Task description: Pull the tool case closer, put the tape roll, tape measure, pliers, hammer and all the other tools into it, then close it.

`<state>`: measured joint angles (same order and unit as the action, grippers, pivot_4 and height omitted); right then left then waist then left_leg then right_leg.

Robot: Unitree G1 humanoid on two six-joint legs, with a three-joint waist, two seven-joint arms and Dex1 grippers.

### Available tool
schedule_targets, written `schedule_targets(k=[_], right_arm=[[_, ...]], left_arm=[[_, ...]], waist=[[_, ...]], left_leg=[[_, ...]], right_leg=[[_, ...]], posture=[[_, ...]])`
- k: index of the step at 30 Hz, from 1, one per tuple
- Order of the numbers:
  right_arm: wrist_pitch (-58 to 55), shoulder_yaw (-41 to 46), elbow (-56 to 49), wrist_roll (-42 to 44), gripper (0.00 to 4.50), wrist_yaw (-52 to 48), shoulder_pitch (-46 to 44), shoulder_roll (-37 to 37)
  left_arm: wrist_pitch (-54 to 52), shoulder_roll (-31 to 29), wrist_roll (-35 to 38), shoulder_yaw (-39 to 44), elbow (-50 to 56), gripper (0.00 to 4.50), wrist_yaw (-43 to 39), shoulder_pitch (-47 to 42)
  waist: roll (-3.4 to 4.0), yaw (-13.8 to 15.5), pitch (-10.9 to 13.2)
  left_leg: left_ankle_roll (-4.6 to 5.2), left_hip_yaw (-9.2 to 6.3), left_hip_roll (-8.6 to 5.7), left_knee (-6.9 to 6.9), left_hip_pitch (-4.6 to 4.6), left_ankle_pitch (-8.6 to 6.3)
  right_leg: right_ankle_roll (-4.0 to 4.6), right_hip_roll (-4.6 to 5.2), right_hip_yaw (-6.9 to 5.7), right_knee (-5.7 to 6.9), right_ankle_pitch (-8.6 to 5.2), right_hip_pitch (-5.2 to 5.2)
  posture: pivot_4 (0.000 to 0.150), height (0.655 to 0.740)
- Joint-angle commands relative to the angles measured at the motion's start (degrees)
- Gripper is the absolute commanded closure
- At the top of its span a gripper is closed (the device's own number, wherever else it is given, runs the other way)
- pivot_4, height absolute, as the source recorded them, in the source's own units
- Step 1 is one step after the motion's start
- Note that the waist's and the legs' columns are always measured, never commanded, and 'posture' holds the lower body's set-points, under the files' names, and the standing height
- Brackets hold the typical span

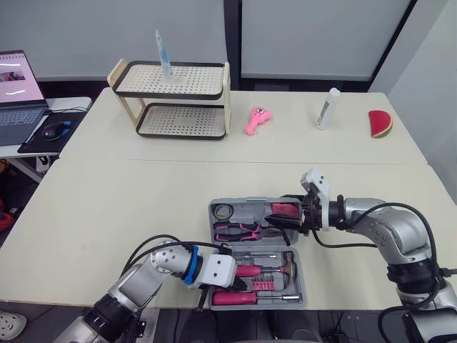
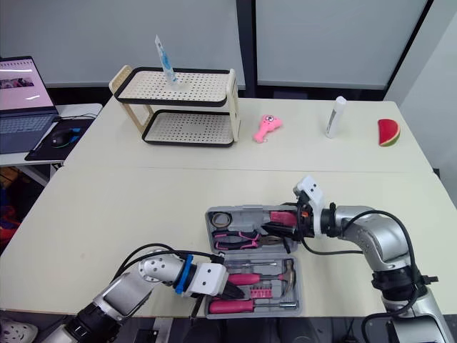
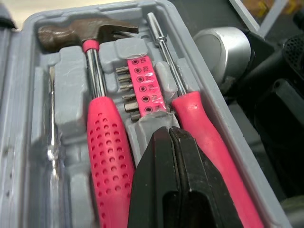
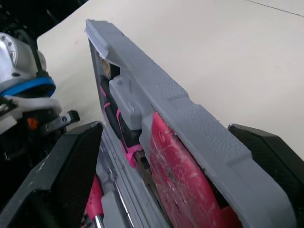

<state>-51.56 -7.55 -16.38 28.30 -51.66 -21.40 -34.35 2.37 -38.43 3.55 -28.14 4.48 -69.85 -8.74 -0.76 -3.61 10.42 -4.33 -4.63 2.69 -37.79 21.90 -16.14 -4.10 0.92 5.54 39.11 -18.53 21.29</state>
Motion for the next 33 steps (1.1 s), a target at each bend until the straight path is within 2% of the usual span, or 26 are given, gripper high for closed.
schedule_targets(k=[1, 3, 6, 10, 15, 19, 23, 27, 30, 33], right_arm=[[2.8, -1.63, -6.54, -1.13, 0.03, -0.43, 1.53, -2.6], [3.32, -1.41, -9.3, -1.42, 0.03, 0.25, 2.77, -3.92], [4.18, -0.28, -14.47, -1.96, 0.03, 0.68, 5.72, -6.98], [4.49, 2.38, -21.7, -1.11, 0.03, -0.71, 10.56, -12.77], [6.41, 5.56, -29.27, -1.41, 0.03, -3.7, 18.51, -21.59], [10.44, 15.08, -32.22, -3.86, 0.03, -10.54, 30.21, -31.5], [15.53, 22.23, -31.36, -6.5, 0.03, -15.34, 38.77, -35.17], [22.65, 14.49, -24.86, -17.27, 0.03, -10.45, 37.17, -36.2], [23.48, 7.32, -22.5, -21.35, 0.61, -7.97, 32.73, -33.83], [23.6, 1.02, -21.02, -25.09, 1.64, -7.22, 29.48, -32.21]], left_arm=[[-2.34, -2.22, 5.5, 5.55, 2.63, 4.5, -0.88, 1.77], [-4.55, -3.58, 9.73, 8.69, 5.22, 4.5, -1.81, 3.08], [-8.16, -8.67, 15.92, 14.26, 9.89, 4.5, -4.73, 6.68], [-11.42, -14.82, 19.23, 20.68, 11.27, 4.5, -5.94, 12.29], [-9.47, -17.4, 16.88, 25.27, 5.0, 4.5, -5.5, 15.82], [-7.23, -16.82, 13.9, 26.82, 0.32, 4.5, -3.05, 16.42], [-5.88, -15.24, 12.06, 26.74, -1.63, 4.5, -1.02, 15.98], [-4.12, -11.83, 8.76, 23.76, -1.68, 4.5, 1.51, 14.59], [-4.1, -9.4, 6.03, 21.27, -1.31, 4.5, 3.72, 13.09], [-4.38, -7.61, 3.73, 19.26, -1.05, 4.5, 5.5, 12.11]], waist=[[0.0, 0.03, 0.02], [-0.01, 0.17, 0.03], [0.0, 0.46, 0.04], [0.05, 0.59, 0.08], [0.05, 0.97, 0.09], [0.02, 1.77, 0.07], [-0.11, 1.78, -0.01], [-0.15, 1.63, -0.06], [-0.16, 1.62, -0.05], [-0.15, 1.77, -0.04]], left_leg=[[0.0, 0.0, 0.0, -0.01, 0.0, 0.0], [0.0, 0.0, 0.0, -0.04, 0.03, 0.0], [-0.01, 0.0, 0.0, -0.05, 0.14, 0.0], [-0.01, 0.04, -0.01, -0.02, 0.14, -0.01], [-0.01, 0.06, -0.02, -0.07, 0.11, 0.0], [-0.01, 0.09, -0.04, -0.12, 0.11, 0.0], [-0.01, 0.11, -0.01, -0.13, 0.02, 0.0], [-0.02, 0.17, 0.0, -0.16, -0.07, 0.0], [-0.02, 0.17, -0.01, -0.15, -0.05, 0.0], [-0.02, 0.16, -0.01, -0.13, -0.01, 0.0]], right_leg=[[0.0, 0.0, 0.0, 0.0, 0.0, 0.0], [0.0, 0.0, 0.0, 0.0, 0.0, 0.01], [0.01, 0.04, -0.02, -0.02, 0.0, 0.07], [0.03, 0.07, -0.02, -0.06, -0.03, 0.07], [0.02, 0.09, -0.04, -0.03, -0.02, 0.02], [0.03, 0.11, -0.04, -0.02, -0.02, -0.01], [0.03, 0.1, -0.06, -0.03, -0.02, -0.11], [0.02, 0.1, 0.01, -0.03, -0.01, -0.16], [0.02, 0.1, 0.02, -0.03, 0.0, -0.13], [0.02, 0.1, 0.01, -0.03, -0.01, -0.09]], posture=[[0.15, 0.735], [0.15, 0.735], [0.15, 0.735], [0.15, 0.735], [0.15, 0.735], [0.15, 0.735], [0.15, 0.735], [0.15, 0.735], [0.15, 0.735], [0.15, 0.735]])
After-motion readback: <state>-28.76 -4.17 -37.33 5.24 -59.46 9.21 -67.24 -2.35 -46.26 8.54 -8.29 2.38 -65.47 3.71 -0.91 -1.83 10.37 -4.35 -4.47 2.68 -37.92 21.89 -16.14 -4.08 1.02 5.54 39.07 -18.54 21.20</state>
